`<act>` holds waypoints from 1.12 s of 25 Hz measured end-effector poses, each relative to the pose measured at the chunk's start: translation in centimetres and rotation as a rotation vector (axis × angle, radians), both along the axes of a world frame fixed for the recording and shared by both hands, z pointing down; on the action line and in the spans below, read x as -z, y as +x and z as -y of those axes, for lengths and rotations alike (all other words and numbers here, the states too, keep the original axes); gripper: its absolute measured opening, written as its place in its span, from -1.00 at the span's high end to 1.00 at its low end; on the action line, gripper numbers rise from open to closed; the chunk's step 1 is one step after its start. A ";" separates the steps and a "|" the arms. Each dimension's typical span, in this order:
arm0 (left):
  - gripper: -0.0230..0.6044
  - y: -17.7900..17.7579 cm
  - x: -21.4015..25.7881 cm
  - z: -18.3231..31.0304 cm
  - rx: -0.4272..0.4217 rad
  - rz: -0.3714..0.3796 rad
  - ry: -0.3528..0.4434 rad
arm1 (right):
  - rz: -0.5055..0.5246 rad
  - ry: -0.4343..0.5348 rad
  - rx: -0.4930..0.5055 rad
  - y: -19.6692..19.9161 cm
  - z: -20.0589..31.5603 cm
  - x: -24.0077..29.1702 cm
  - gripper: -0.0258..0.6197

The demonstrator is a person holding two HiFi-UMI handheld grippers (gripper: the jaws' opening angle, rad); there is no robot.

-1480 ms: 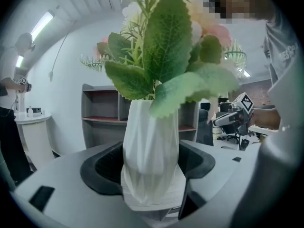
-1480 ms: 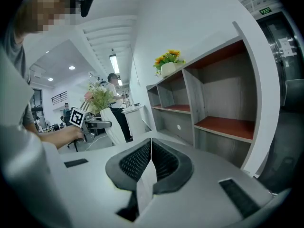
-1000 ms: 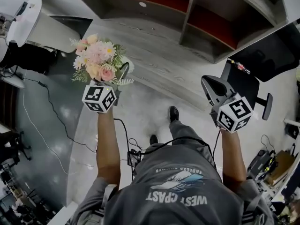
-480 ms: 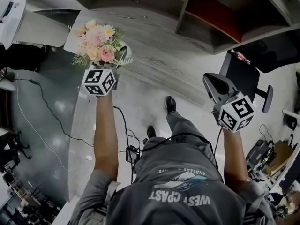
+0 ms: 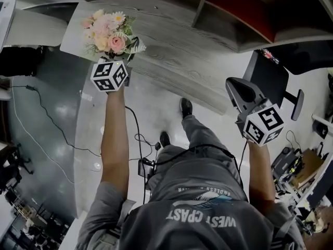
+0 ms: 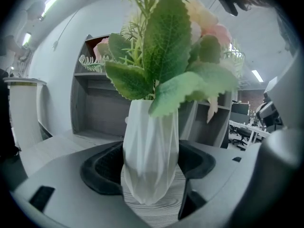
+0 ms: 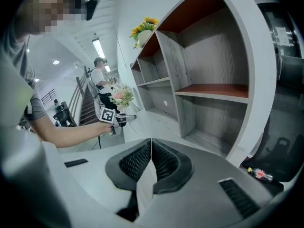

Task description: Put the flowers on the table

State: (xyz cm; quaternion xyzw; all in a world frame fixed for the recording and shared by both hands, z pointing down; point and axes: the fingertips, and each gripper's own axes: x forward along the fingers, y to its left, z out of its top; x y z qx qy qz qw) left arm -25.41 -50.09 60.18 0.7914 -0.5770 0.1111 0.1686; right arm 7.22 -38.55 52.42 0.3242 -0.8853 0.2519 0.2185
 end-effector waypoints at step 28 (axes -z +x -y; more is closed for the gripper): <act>-0.22 1.2 -3.4 2.2 -0.032 0.069 0.056 | -0.009 -0.042 0.012 -0.7 -0.8 -1.9 0.83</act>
